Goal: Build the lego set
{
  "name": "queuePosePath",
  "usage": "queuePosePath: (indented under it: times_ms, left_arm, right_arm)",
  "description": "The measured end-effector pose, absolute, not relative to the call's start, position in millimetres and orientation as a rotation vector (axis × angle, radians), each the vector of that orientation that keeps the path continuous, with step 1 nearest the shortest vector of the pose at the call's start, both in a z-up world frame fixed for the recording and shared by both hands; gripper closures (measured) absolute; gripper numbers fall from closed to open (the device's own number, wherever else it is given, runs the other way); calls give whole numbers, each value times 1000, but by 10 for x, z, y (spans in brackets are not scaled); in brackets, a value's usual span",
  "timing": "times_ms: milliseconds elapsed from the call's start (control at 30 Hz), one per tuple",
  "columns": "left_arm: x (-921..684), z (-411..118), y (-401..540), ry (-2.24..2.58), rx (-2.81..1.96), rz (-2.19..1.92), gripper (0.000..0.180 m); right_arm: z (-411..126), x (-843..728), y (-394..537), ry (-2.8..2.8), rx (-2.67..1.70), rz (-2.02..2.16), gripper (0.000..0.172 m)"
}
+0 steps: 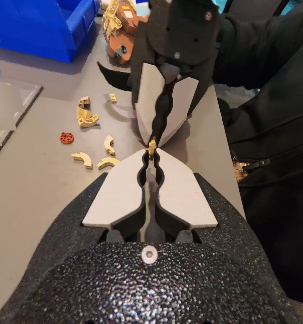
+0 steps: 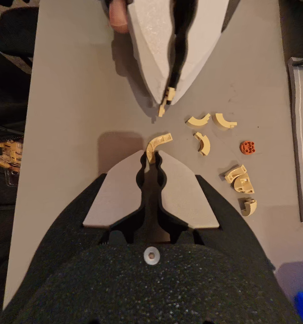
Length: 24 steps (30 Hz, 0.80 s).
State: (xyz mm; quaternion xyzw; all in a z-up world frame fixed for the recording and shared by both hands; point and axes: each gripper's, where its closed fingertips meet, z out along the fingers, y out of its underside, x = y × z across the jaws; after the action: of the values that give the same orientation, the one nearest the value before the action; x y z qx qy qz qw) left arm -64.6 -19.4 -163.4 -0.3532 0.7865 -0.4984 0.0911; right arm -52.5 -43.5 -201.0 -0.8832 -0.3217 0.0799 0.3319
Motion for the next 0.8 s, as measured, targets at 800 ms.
queuePosePath:
  times_ms: [800]
  left_arm:
    - [-601, -1639, -186, 2298, -1242, -1574, 176]
  right_arm:
    - [-1844, -518, -315, -1496, -1688, -933, 164]
